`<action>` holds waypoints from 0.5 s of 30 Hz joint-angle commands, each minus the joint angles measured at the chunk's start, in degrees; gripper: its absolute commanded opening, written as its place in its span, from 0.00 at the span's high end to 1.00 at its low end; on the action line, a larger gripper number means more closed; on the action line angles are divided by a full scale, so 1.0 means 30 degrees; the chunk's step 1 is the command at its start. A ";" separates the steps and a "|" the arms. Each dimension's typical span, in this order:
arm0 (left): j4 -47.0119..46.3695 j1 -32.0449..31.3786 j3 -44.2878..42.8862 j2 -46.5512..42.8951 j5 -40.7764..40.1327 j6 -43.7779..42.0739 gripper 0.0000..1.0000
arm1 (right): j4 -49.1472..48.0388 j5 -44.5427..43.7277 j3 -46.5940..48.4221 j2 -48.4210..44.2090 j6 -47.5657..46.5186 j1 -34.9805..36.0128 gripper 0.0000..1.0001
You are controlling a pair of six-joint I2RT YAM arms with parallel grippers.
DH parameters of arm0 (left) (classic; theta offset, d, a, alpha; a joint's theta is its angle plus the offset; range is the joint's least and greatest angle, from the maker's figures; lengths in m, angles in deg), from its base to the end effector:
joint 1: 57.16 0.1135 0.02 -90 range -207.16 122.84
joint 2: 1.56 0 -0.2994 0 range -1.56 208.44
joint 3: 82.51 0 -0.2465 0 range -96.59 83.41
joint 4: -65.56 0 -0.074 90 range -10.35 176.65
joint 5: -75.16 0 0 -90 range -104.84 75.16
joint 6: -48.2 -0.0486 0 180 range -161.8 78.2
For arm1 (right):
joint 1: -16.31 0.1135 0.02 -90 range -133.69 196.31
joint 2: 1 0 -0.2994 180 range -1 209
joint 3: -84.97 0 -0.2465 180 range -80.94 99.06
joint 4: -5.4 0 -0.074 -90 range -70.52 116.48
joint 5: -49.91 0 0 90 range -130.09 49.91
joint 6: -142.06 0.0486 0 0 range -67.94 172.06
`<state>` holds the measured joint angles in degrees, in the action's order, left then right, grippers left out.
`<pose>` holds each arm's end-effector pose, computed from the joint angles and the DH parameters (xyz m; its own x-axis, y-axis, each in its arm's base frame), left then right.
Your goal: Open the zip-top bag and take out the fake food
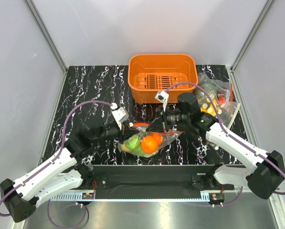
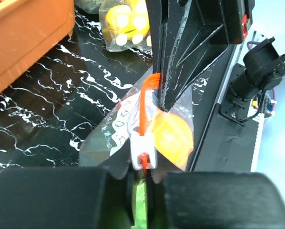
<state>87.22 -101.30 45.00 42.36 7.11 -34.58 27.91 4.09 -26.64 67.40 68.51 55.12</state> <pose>0.1051 -0.1273 0.3309 -0.2753 0.1047 -0.9557 0.8796 0.4286 -0.2064 0.1789 0.1874 0.3501 -0.5556 -0.1862 -0.8103 -0.8277 0.2170 0.5176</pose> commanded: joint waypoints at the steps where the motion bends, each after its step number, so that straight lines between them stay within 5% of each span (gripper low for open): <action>1: -0.1529 0.0065 -0.0349 0.0066 0.1030 -0.0298 0.97 | -0.0001 0.0507 0.0326 -0.0798 -0.0791 -0.0133 0.90; 4: -0.0974 0.0065 -0.0642 0.0241 0.1732 -0.0561 1.00 | 0.1289 0.0098 0.0910 -0.1354 -0.1815 -0.0133 0.62; 7: 0.0197 0.0065 -0.1402 0.0681 0.2523 -0.0942 1.00 | 0.2053 0.0095 0.1672 -0.1910 -0.2551 -0.0104 0.50; 15: 0.1692 0.0065 -0.2722 0.1851 0.4312 -0.1616 1.00 | 0.0974 0.1911 0.2699 -0.1005 -0.2526 -0.0104 0.47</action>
<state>92.64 -101.24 40.78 47.10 15.46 -37.77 32.89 6.43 -21.02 62.90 61.73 55.03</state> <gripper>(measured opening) 0.012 0.532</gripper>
